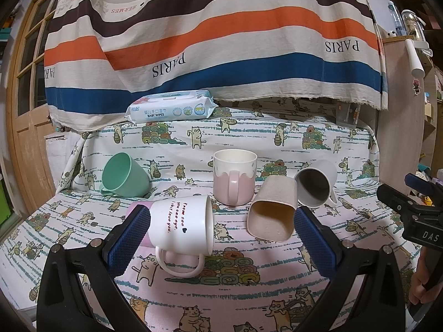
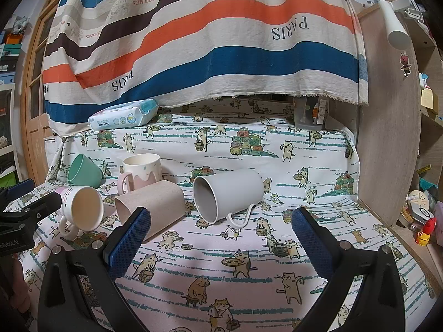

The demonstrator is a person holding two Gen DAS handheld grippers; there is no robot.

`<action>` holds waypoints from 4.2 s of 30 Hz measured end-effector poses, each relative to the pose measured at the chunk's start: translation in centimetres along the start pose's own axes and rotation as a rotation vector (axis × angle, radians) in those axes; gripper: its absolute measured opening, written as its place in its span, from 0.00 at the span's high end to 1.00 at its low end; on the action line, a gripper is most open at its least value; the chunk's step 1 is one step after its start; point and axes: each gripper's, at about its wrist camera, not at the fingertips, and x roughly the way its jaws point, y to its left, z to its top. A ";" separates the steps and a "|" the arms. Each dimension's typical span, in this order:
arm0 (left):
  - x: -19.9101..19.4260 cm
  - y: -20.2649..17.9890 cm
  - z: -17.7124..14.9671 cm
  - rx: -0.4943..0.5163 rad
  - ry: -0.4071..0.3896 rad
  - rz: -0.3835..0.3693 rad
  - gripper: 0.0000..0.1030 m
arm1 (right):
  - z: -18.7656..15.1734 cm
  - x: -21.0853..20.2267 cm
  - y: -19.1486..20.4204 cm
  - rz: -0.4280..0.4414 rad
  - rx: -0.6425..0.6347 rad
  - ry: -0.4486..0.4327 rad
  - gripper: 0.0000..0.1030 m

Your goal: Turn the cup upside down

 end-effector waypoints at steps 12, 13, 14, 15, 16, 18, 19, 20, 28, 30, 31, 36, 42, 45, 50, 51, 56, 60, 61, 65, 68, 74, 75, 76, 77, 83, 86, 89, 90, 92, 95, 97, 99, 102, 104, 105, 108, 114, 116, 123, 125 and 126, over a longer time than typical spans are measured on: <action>0.0 0.0 0.0 0.000 0.001 0.000 0.00 | 0.0 0.0 0.0 0.000 0.000 0.000 0.00; 0.0 0.0 0.0 0.000 0.000 0.000 0.00 | 0.0 0.0 0.0 0.000 0.000 0.000 0.00; 0.0 0.0 0.0 0.000 0.000 0.000 0.00 | 0.0 0.0 0.0 0.000 0.000 0.000 0.00; 0.0 0.0 0.0 0.000 -0.001 0.000 0.00 | 0.0 0.0 0.0 0.000 0.000 0.000 0.00; 0.0 0.0 0.0 0.000 -0.001 0.000 0.00 | 0.0 0.0 0.0 0.000 0.000 0.000 0.00; 0.0 0.0 0.0 0.000 0.000 0.000 0.00 | 0.0 0.0 0.0 0.000 0.000 0.000 0.00; 0.0 0.0 0.0 0.000 0.000 0.000 0.00 | 0.0 0.0 0.0 0.000 0.000 0.000 0.00; 0.0 0.0 0.0 0.000 0.000 0.000 0.00 | 0.0 0.0 0.1 0.000 0.000 0.000 0.00; 0.0 0.0 0.0 0.000 0.000 -0.001 0.00 | 0.0 0.0 0.1 0.017 -0.004 -0.001 0.00; 0.0 0.0 0.0 0.000 -0.002 0.000 0.00 | 0.0 0.0 0.1 0.016 -0.005 -0.001 0.00; -0.1 -0.3 0.1 0.001 -0.002 0.000 0.00 | 0.0 0.0 0.1 0.016 -0.005 -0.001 0.00; -0.1 -0.4 0.1 -0.001 -0.002 -0.002 0.00 | 0.0 0.1 0.1 0.016 -0.005 0.000 0.00; -0.2 -0.6 -0.1 0.000 -0.001 -0.004 0.00 | -0.1 -0.1 0.1 0.014 -0.004 -0.001 0.00; -0.2 -0.6 -0.1 0.000 -0.001 -0.004 0.00 | -0.1 -0.1 0.1 0.014 -0.004 -0.001 0.00; -0.2 -0.6 -0.1 0.000 0.000 -0.004 0.00 | -0.1 0.0 0.1 0.014 -0.004 0.000 0.00; -0.3 -0.7 -0.1 0.000 0.001 -0.004 0.00 | -0.1 0.0 0.1 0.013 -0.004 0.000 0.00; -0.1 -0.6 -0.1 -0.004 0.005 -0.002 0.00 | -0.1 -0.1 0.1 0.015 -0.004 0.000 0.00; -0.2 -0.5 -0.1 -0.004 0.004 -0.002 0.00 | -0.1 -0.1 -0.1 0.016 -0.003 -0.001 0.00; -0.1 -0.5 -0.1 -0.004 0.004 -0.002 0.00 | -0.1 -0.1 0.0 0.016 -0.003 -0.001 0.00; -0.1 -0.5 -0.1 -0.004 0.005 -0.002 0.00 | -0.1 -0.1 0.0 0.017 -0.003 -0.001 0.00; -0.1 -0.6 -0.1 -0.003 0.004 -0.002 0.00 | -0.1 -0.1 0.0 0.017 -0.004 -0.001 0.00; -0.1 -0.5 -0.1 -0.004 0.003 -0.003 0.00 | -0.1 -0.1 0.0 0.013 -0.003 -0.001 0.00; -0.1 -0.5 -0.1 -0.003 0.004 -0.004 0.00 | -0.1 -0.1 0.0 0.013 -0.003 -0.001 0.00; -0.1 -0.5 -0.1 -0.003 0.006 -0.006 0.00 | -0.1 -0.1 -0.1 0.013 -0.002 -0.001 0.00; -0.1 -0.5 -0.1 -0.002 0.006 -0.007 0.00 | -0.1 -0.1 0.0 0.012 -0.003 -0.001 0.00; -0.1 -0.4 -0.1 -0.003 0.004 0.000 0.00 | -0.1 -0.1 0.0 0.013 -0.003 -0.001 0.00; -0.3 -0.2 -0.2 -0.013 0.006 0.008 0.00 | -0.1 -0.1 0.0 0.014 -0.003 -0.002 0.00; -1.5 -0.2 -0.3 0.014 -0.028 -0.033 0.00 | -0.1 -0.2 0.0 0.000 0.000 -0.002 0.00; -2.0 -0.5 -0.1 0.037 -0.045 -0.012 0.00 | -0.1 -0.3 -0.1 -0.001 0.002 -0.002 0.00; -2.8 -0.8 0.3 0.068 -0.076 0.031 0.00 | -0.1 -0.3 0.0 0.005 0.000 0.000 0.00; -3.4 -1.0 1.0 0.062 -0.084 -0.022 0.00 | -0.1 -0.5 0.0 -0.011 0.001 0.000 0.00; -3.3 -1.3 1.6 0.071 -0.070 -0.043 0.00 | -0.1 -0.5 -0.1 -0.026 0.008 0.012 0.00; -3.0 -1.7 2.3 0.079 -0.039 -0.056 0.00 | -0.2 -0.4 -0.4 -0.023 0.024 0.029 0.00; -1.9 -1.9 3.8 0.063 0.031 -0.084 0.00 | -0.2 -0.3 -1.2 -0.022 0.060 0.037 0.00; -0.6 -2.2 4.9 0.064 0.101 -0.084 0.00 | -0.2 -0.4 -1.8 -0.025 0.091 0.035 0.00; 0.2 -2.3 5.4 0.061 0.132 -0.084 0.00 | -0.3 -0.4 -2.1 -0.029 0.105 0.032 0.00; 2.6 -2.8 6.4 0.061 0.208 -0.132 0.01 | -0.4 -0.4 -3.4 -0.054 0.166 0.031 0.00; 8.2 -4.1 6.9 -0.006 0.385 -0.276 0.12 | -0.5 0.3 -5.1 -0.078 0.239 0.065 0.00; 9.7 -5.0 7.1 0.006 0.409 -0.269 0.12 | -0.4 0.5 -4.8 -0.103 0.218 0.072 0.00; 16.1 -6.4 6.0 0.035 0.593 -0.238 0.15 | -0.5 0.3 -4.5 -0.103 0.203 0.066 0.00; 17.4 -6.3 5.2 0.033 0.633 -0.234 0.17 | -0.5 0.5 -4.8 -0.095 0.216 0.077 0.00; 17.8 -6.3 4.8 0.033 0.649 -0.242 0.17 | -0.5 0.6 -4.9 -0.088 0.223 0.082 0.00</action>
